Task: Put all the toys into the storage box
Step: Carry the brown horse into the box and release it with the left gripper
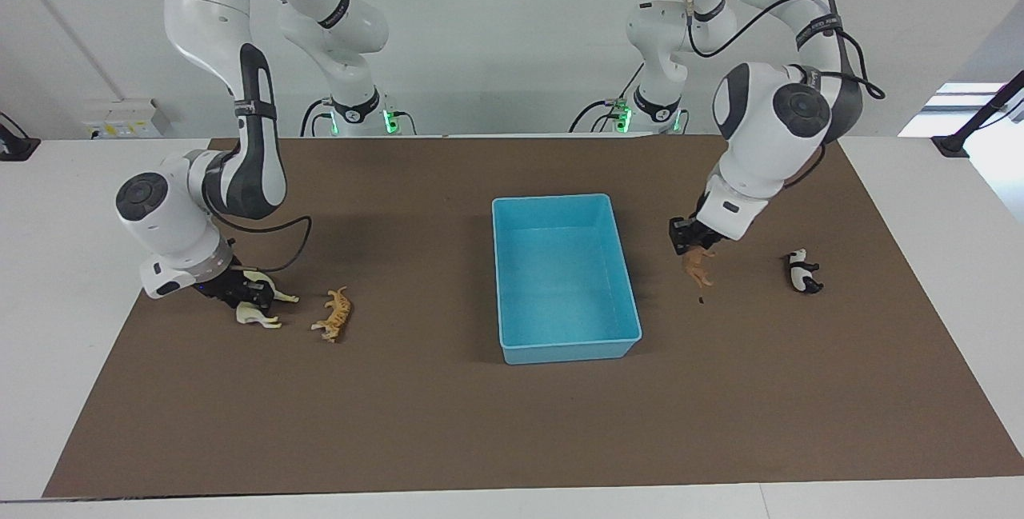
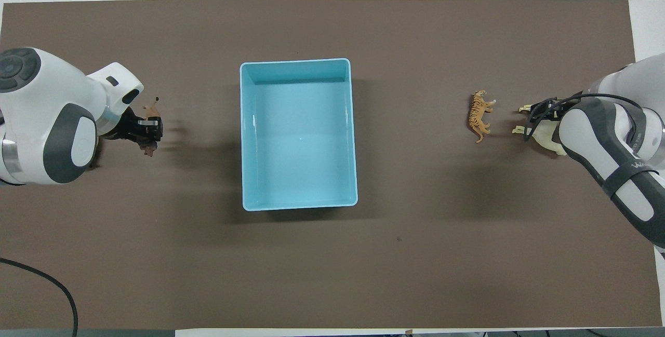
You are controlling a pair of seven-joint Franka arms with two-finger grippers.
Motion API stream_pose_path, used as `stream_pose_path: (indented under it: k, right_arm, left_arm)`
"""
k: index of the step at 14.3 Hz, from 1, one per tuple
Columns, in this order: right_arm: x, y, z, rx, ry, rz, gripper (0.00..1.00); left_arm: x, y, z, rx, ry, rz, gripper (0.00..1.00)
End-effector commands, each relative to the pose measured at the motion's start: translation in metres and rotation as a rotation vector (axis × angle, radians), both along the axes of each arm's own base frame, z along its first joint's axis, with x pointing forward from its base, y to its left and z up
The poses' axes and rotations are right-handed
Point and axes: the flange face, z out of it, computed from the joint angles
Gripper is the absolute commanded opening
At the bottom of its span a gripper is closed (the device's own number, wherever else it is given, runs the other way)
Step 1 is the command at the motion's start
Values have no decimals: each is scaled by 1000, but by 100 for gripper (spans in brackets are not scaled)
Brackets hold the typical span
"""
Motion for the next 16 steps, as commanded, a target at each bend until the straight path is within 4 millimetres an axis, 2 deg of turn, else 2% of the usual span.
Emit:
stream_pose_path:
  k: [1, 3, 4, 5, 6, 7, 8, 10, 11, 13, 14, 16]
  right_arm:
    - [2, 5, 7, 6, -17, -15, 0]
    - [13, 7, 35, 6, -20, -16, 0]
    - [19, 7, 53, 8, -7, -27, 0]
    - [26, 11, 70, 11, 2, -47, 0]
    - [30, 20, 82, 11, 4, -55, 0]
    - [32, 23, 91, 10, 5, -64, 0]
    - [35, 29, 96, 10, 6, -77, 0]
    - [37, 49, 103, 9, 9, -135, 0]
    - [38, 67, 105, 9, 7, -149, 0]
    - [39, 99, 111, 7, 3, -219, 0]
    - [41, 134, 119, 7, -9, -265, 0]
    - [45, 200, 149, 5, -14, -362, 0]
  left_arm:
    - [-13, -57, 13, -29, 13, 96, 0]
    - [-29, -100, 9, -43, -16, 91, 1]
    - [-40, -114, 1, -39, -10, 70, 7]
    - [-49, -127, -4, -42, -15, 60, 8]
    - [-59, -138, -12, -39, -13, 62, 18]
    - [-65, -140, -14, -38, -13, 58, 47]
    - [-68, -139, -18, -31, -5, 58, 97]
    - [-71, -140, -15, -22, 1, 54, 100]
    - [-70, -138, -13, -19, 4, 57, 100]
    - [-64, -119, 2, -7, 15, 78, 100]
    - [-56, -96, 6, 26, 12, 94, 100]
    - [-37, -41, 7, 135, -17, 89, 100]
